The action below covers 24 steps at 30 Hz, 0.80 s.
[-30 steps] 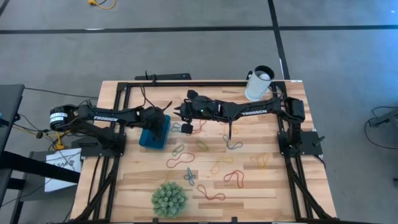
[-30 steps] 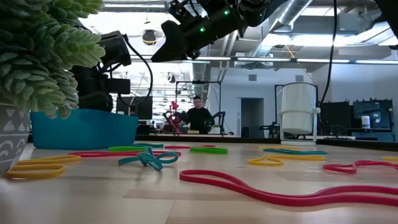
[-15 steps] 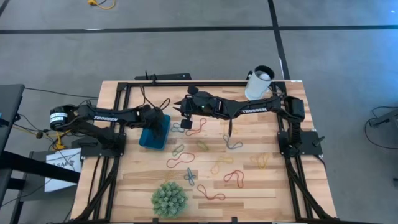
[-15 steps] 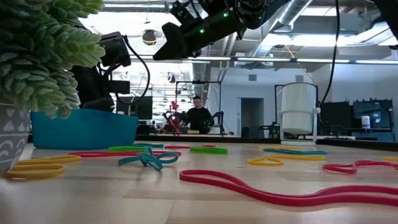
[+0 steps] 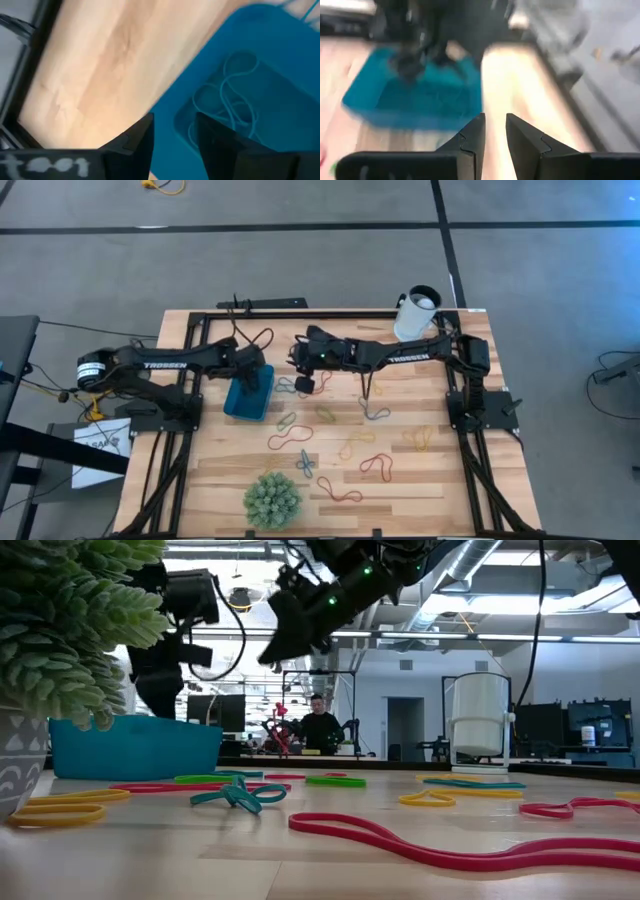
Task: Pick and place items into bin
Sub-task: Put the blue rubber band into the blue bin
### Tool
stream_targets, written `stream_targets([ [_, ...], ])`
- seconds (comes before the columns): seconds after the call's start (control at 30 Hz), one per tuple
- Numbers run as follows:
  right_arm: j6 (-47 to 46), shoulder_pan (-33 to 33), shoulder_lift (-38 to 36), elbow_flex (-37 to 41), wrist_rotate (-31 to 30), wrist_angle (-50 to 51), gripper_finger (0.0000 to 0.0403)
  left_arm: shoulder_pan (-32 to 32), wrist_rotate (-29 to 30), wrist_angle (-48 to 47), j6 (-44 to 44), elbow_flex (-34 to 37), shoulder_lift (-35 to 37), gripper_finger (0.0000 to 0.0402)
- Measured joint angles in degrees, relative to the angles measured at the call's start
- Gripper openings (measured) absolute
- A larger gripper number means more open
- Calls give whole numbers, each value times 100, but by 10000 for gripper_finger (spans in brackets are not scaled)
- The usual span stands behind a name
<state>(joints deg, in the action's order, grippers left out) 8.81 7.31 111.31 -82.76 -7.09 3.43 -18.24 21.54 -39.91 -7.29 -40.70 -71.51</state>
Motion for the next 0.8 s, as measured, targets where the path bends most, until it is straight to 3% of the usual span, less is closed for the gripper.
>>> stream_targets([
  [0.13, -278, -16, 4, 0, 591, 649, 73, 20, 2, -20, 163, -78, 377, 130],
  [0.27, -248, -128, 140, -4, 1159, 681, 74, 20, 6, -12, 388, -160, 1025, 130],
  [0.47, 16, -294, 511, 24, 1165, 610, 96, 20, -24, 492, 600, -200, 2271, 130],
  [0.57, -20, -292, 907, -74, 1164, 88, 112, 24, -94, 707, 760, -202, 2764, 130],
  [0.8, 35, -232, 1541, -672, 996, 136, 132, 35, -221, 799, 970, -204, 3369, 130],
])
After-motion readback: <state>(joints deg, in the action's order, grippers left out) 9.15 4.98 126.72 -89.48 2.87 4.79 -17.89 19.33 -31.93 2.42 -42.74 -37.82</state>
